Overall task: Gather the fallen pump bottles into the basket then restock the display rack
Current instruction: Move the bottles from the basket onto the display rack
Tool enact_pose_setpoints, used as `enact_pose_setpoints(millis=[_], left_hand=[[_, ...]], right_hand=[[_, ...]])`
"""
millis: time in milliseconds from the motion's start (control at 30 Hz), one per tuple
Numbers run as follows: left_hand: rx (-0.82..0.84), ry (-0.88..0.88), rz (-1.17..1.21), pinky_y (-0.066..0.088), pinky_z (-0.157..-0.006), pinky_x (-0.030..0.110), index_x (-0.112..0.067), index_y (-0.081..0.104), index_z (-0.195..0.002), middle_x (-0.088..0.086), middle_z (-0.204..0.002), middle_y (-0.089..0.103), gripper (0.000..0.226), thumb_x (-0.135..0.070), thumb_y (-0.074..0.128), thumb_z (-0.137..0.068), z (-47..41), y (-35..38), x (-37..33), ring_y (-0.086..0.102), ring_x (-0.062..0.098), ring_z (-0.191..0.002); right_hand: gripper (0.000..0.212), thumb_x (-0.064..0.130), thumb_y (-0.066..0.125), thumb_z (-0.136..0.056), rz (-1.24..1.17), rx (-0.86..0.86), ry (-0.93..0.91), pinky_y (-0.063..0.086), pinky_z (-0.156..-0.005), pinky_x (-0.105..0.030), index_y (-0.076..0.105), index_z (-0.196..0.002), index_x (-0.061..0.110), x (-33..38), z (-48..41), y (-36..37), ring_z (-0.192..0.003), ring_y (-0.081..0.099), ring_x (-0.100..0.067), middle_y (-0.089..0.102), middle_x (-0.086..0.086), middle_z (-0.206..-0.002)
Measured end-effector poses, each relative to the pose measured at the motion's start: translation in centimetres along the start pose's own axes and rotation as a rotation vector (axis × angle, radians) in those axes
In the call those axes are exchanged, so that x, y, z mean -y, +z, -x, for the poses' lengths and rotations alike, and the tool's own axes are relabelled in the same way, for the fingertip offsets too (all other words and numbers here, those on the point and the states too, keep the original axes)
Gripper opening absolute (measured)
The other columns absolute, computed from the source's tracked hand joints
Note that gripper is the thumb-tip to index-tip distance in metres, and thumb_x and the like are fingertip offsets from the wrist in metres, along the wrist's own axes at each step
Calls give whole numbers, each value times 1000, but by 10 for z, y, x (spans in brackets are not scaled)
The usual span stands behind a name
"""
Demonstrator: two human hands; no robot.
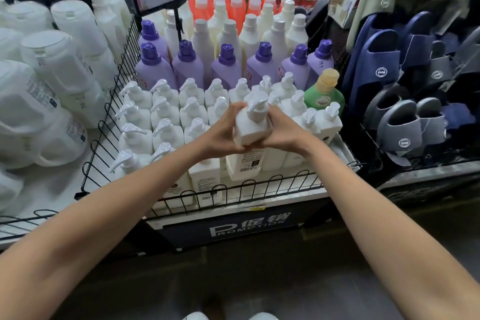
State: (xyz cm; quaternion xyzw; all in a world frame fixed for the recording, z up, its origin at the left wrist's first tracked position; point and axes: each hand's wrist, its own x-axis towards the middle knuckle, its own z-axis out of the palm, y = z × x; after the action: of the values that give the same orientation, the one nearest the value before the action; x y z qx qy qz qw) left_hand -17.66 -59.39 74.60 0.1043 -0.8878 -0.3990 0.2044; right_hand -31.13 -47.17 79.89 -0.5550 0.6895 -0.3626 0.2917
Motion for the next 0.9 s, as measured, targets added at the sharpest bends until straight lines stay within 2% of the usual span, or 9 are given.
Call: enact_pose_setpoints(millis=[133, 267, 333, 400, 500, 600, 767, 833, 900], left_hand=[[53, -45, 0, 44, -88, 22, -7, 25, -133, 11, -132, 37, 90, -26, 77, -63, 18, 8, 19, 43, 22, -121], [85, -94, -77, 42, -93, 25, -7, 28, -134, 6, -128, 40, 87, -21, 81, -66, 27, 9, 29, 41, 15, -118], [105, -115, -146, 40, -98, 29, -8, 31, -136, 6, -128, 43, 87, -23, 83, -68, 30, 10, 31, 43, 17, -119], [123, -116, -270, 42, -97, 34, -12, 34, -137, 7, -130, 45, 86, -32, 82, -68, 33, 14, 33, 44, 20, -120], [150, -138, -506, 45, -90, 41, -17, 33, -140, 8, -134, 45, 87, -44, 77, -70, 40, 23, 35, 45, 24, -120], [164, -122, -602, 43, -95, 43, -9, 39, -139, 11, -139, 45, 86, -43, 77, -71, 46, 27, 37, 45, 30, -123], [108, 74, -905, 54, -78, 30, -4, 66, -111, 3, -106, 70, 86, -55, 87, -45, 63, 22, 47, 65, 26, -100], [100, 76, -981, 47, -81, 27, -6, 69, -106, -1, -101, 71, 85, -62, 84, -44, 64, 22, 47, 66, 22, -98], [95, 88, -1013, 36, -86, 29, -4, 69, -104, 1, -98, 71, 81, -60, 84, -46, 64, 23, 46, 66, 22, -96]], right_hand=[[55, 11, 86, -59, 15, 46, 8, 44, -75, -8, 55, -103, 24, -6, 3, 20, -83, 59, 12, 62, 14, -91], [66, 35, 85, -57, 108, 40, 0, 52, -88, -29, 54, -114, 31, -22, -5, 41, -103, 61, -4, 64, 13, -106], [66, 27, 86, -61, 128, 50, 33, 51, -92, -42, 53, -119, 24, -30, -8, 48, -105, 59, -10, 61, 10, -111], [65, 15, 86, -61, 110, 37, 75, 51, -93, -43, 53, -117, 18, -38, -5, 53, -103, 59, -11, 60, 8, -111], [62, 19, 84, -55, 99, 19, 81, 53, -88, -41, 56, -110, 24, -50, 2, 61, -100, 62, -11, 64, 7, -106], [55, 26, 83, -54, 113, 55, 72, 53, -82, -48, 58, -102, 25, -66, -1, 71, -93, 64, -13, 66, 5, -98], [54, 1, 80, -62, 47, 41, 108, 48, -86, -33, 59, -111, 3, -51, 8, 77, -95, 60, -25, 62, -1, -96], [58, -8, 78, -64, 23, 57, 119, 44, -89, -35, 55, -117, -4, -52, 9, 77, -101, 58, -31, 57, 1, -93], [59, -8, 78, -63, 9, 61, 122, 45, -90, -35, 55, -117, 2, -55, 8, 78, -95, 57, -22, 52, 12, -89]])
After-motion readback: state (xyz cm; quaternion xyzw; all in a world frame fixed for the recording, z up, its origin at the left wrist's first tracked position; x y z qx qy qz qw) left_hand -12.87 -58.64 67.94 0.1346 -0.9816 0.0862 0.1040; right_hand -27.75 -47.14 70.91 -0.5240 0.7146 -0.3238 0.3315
